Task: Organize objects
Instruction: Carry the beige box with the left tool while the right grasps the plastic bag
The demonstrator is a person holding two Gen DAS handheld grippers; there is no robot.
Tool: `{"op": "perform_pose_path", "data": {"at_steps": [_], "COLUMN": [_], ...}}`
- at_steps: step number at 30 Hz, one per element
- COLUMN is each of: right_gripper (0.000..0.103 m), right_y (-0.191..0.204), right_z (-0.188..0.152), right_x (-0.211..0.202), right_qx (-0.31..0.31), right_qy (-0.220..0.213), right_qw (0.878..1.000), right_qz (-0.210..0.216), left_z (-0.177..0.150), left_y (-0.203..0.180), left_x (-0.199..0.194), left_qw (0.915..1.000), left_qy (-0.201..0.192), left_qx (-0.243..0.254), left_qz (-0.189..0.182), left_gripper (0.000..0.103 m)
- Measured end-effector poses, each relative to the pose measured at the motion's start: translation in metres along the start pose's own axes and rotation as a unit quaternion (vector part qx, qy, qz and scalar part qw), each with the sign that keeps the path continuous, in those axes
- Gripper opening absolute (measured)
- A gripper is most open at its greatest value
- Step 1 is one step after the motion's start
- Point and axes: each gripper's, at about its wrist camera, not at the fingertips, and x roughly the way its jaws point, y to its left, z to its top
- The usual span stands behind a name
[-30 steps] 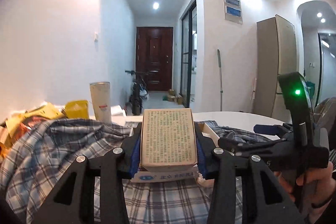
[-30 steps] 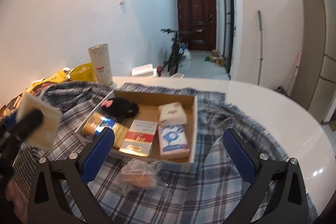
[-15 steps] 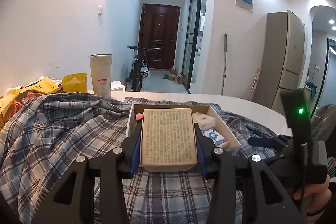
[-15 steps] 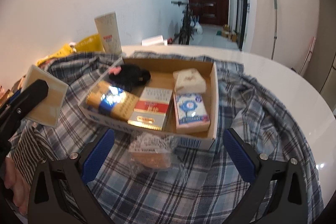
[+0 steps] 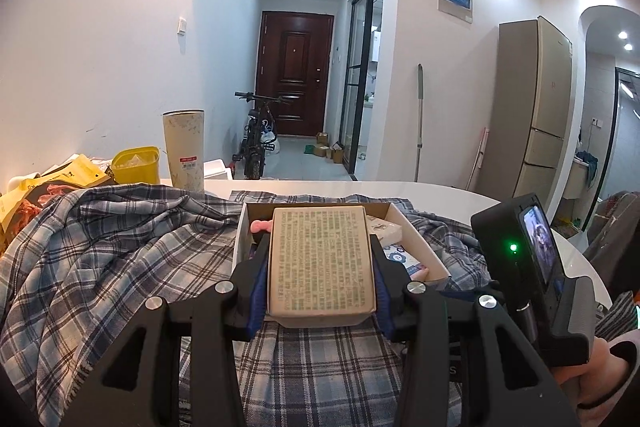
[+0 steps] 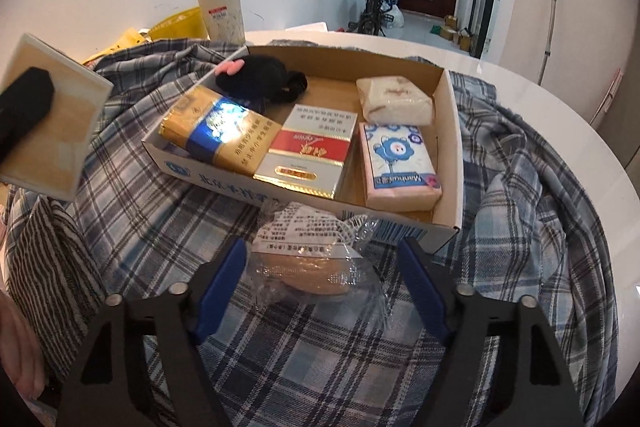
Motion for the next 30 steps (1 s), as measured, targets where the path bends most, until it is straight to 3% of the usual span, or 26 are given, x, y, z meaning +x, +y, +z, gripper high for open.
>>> {"op": "perform_pose_path", "data": {"at_steps": [7, 13, 16, 20, 27, 30], "right_gripper": [0.059, 0.058, 0.058, 0.058, 0.058, 0.058], "right_y": [0.000, 0.004, 0.003, 0.004, -0.010, -0.018], "right_z": [0.001, 0.005, 0.006, 0.009, 0.022, 0.037], "right_x": [-0.010, -0.025, -0.032, -0.052, -0.076, -0.098], "right_qx": [0.005, -0.019, -0.017, -0.019, 0.008, 0.034], "right_qy": [-0.020, -0.070, -0.086, -0.146, -0.203, -0.217], "right_qw": [1.000, 0.997, 0.996, 0.989, 0.979, 0.975], "right_qz": [0.023, 0.008, 0.025, 0.030, -0.029, 0.015], "left_z": [0.000, 0.000, 0.002, 0.004, 0.039, 0.066], "left_y": [0.003, 0.004, 0.006, 0.007, 0.003, 0.002], "left_x": [0.000, 0.000, -0.002, -0.002, 0.011, 0.014], "left_qw": [1.0000, 1.0000, 0.9998, 0.9993, 0.9997, 0.9987], "left_qy": [-0.002, -0.004, -0.013, -0.030, -0.001, 0.000], "left_qx": [-0.005, -0.007, -0.012, -0.012, -0.023, -0.048], "left_qz": [0.001, 0.001, 0.005, 0.019, 0.000, -0.015], "left_gripper": [0.045, 0.045, 0.045, 0.045, 0.045, 0.045]}}
